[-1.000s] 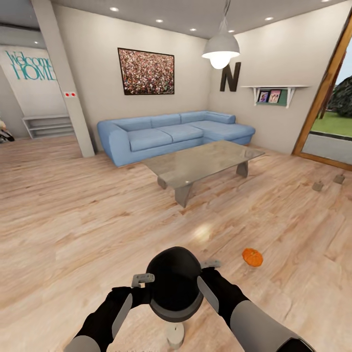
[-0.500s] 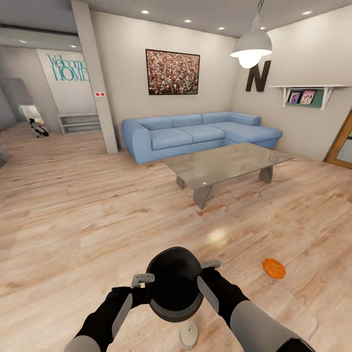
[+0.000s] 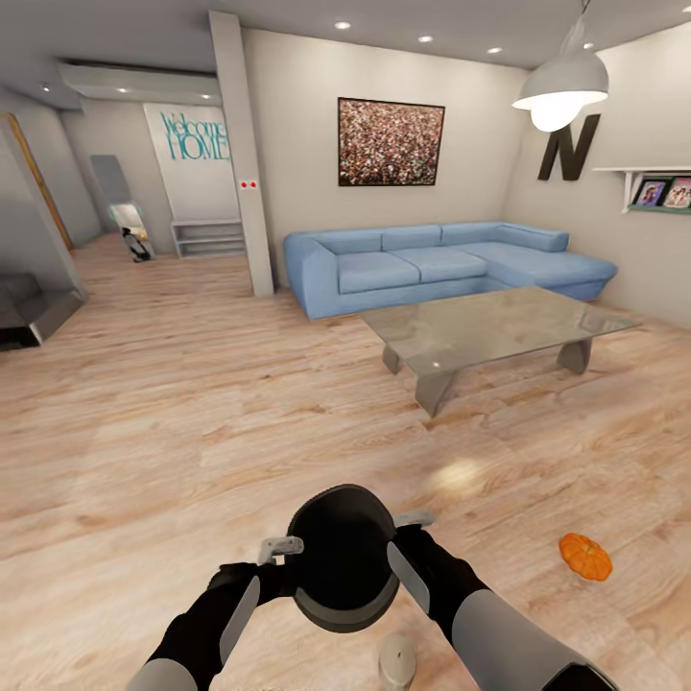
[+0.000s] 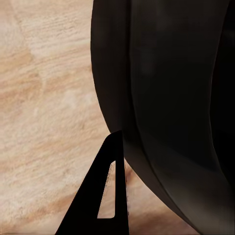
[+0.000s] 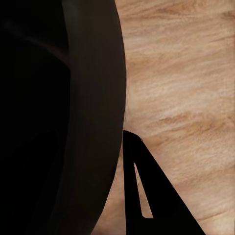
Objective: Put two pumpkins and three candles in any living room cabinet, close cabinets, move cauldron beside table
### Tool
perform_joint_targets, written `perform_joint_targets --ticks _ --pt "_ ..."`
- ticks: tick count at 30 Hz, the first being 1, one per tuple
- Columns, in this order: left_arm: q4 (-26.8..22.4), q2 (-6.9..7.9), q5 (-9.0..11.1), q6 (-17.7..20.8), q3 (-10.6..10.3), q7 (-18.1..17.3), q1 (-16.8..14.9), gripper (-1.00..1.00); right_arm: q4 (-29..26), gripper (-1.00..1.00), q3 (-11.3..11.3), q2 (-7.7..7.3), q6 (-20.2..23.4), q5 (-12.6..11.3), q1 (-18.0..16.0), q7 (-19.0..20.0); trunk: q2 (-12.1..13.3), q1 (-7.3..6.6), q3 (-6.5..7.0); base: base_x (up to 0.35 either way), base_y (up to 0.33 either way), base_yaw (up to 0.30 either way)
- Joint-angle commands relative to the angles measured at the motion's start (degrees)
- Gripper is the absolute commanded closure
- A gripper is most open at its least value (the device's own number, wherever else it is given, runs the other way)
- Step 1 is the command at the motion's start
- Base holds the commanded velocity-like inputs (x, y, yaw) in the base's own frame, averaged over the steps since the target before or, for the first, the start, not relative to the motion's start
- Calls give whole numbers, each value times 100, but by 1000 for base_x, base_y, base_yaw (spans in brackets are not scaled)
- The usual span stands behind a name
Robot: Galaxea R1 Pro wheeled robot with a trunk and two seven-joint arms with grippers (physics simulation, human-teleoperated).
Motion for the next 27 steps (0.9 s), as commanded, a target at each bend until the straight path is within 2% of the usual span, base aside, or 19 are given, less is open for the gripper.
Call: perform_joint_targets --ticks 1,27 --pt "-5 -4 213 31 -9 -12 -4 100 -69 100 29 39 -48 -191 -4 104 -3 -1 -5 0 0 281" --pt "-5 -4 215 31 -9 -12 -4 100 -69 100 36 39 -52 -190 -4 101 -3 -1 -5 0 0 281"
